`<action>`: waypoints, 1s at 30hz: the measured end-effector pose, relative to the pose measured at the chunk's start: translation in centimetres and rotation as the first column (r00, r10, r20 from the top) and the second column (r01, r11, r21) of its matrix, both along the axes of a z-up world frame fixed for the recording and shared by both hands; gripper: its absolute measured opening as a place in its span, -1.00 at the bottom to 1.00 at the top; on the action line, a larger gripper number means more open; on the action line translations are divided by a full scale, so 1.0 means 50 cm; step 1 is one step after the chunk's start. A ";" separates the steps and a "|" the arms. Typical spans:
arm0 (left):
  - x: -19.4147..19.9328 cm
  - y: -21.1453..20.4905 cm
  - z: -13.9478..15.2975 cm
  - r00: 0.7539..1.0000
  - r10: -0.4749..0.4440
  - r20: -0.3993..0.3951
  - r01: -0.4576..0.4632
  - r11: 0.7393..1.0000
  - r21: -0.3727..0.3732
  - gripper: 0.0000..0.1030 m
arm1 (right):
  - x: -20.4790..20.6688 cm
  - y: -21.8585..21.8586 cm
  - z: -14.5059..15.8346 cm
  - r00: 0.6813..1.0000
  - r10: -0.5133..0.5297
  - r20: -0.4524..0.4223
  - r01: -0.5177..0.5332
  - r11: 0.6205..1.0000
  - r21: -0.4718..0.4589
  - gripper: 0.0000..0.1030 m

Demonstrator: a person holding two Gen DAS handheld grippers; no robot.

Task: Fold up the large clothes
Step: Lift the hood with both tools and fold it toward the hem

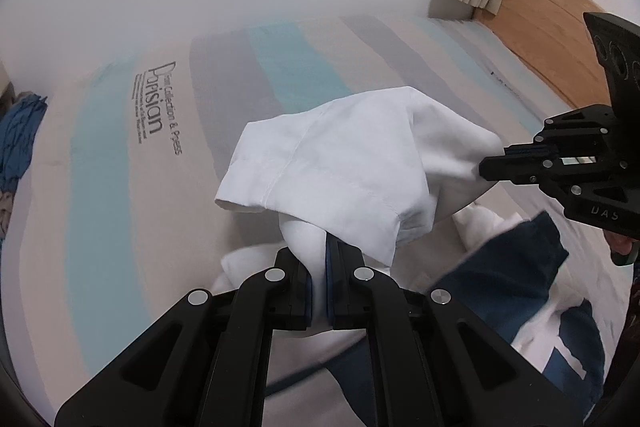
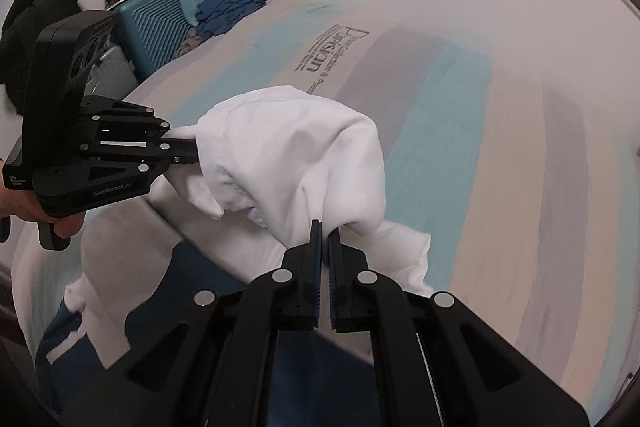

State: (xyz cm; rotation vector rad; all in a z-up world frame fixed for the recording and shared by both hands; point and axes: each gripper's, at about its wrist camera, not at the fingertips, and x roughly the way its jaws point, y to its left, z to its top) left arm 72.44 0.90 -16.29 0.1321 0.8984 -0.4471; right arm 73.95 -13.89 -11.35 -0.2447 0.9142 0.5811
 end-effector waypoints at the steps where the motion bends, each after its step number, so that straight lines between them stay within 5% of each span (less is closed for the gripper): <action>1: -0.012 -0.002 -0.003 1.000 0.001 -0.002 -0.001 1.000 0.001 -0.95 | -0.010 -0.003 -0.002 1.000 0.001 -0.005 -0.001 1.000 0.001 -0.97; 17: -0.187 -0.034 -0.060 0.995 0.084 -0.061 -0.085 0.996 -0.019 -0.94 | -0.172 -0.031 -0.075 0.998 -0.008 -0.063 0.010 1.000 0.027 -0.97; 30: -0.257 -0.045 -0.134 0.991 0.104 -0.082 -0.100 0.993 0.056 -0.94 | -0.235 -0.036 -0.160 0.992 -0.017 -0.123 0.016 1.000 -0.013 -0.97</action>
